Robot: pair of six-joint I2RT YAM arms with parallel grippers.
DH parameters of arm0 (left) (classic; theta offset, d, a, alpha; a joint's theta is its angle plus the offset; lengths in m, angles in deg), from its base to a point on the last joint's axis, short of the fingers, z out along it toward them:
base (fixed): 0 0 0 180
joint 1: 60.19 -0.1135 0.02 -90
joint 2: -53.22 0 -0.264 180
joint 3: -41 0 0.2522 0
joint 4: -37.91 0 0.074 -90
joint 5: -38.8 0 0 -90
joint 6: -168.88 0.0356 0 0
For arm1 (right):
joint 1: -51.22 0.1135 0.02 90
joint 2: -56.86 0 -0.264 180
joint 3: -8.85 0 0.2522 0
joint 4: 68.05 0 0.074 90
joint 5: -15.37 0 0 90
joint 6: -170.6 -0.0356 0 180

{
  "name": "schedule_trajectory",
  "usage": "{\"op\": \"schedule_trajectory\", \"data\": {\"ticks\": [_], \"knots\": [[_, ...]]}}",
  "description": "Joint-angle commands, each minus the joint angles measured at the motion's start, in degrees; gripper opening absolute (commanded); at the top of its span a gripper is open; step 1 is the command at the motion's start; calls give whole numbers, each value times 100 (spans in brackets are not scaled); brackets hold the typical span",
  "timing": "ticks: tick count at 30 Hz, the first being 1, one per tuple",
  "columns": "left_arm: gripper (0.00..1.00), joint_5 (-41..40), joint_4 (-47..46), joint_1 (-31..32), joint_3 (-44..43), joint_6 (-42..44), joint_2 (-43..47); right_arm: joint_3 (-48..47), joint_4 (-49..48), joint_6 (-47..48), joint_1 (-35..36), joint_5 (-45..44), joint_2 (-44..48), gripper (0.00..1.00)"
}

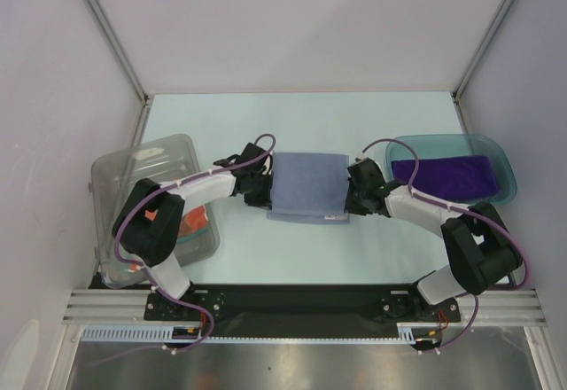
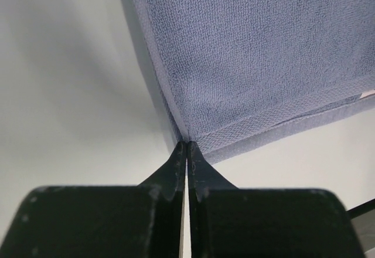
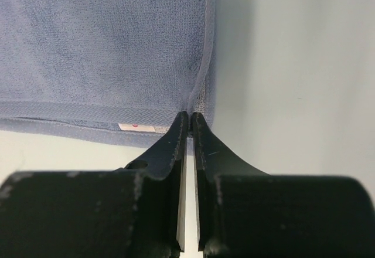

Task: Fold and stack the towels
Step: Fold the towel

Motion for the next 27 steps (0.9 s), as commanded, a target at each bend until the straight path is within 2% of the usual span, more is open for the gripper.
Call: {"op": "schedule_trajectory", "data": {"ticks": [1, 9, 11, 12, 13, 14, 15, 16, 21, 23, 24, 27], "knots": [[0, -103, 223, 49, -315, 98, 114, -246, 146, 67, 30, -201, 202, 0], [0, -138, 408, 57, -456, 133, 88, -290, 199, 102, 30, -131, 281, 0], [9, -103, 399, 57, -456, 124, 71, -290, 181, 102, 30, -105, 264, 0], [21, -59, 364, 57, -456, 116, 44, -290, 173, 102, 30, -87, 255, 0], [21, -15, 346, 57, -439, 116, 35, -299, 155, 102, 30, -70, 246, 0], [18, 11, 311, 57, -430, 116, 0, -291, 137, 102, 21, -52, 237, 0], [5, 73, 259, 57, -412, 116, -35, -273, 129, 93, 30, -43, 237, 0], [0, 117, 232, 57, -386, 116, -70, -273, 120, 93, 30, -35, 229, 0], [1, 100, 135, 57, -272, 80, -158, -247, 93, 102, 30, -17, 237, 0], [8, -102, 153, 57, -263, 45, -141, -238, 85, 111, 30, -17, 246, 0], [18, -163, 170, 57, -245, 45, -114, -238, 67, 111, 30, 1, 246, 0], [26, -261, 162, 57, -236, 28, -88, -220, 50, 102, 30, 9, 229, 0]]}}
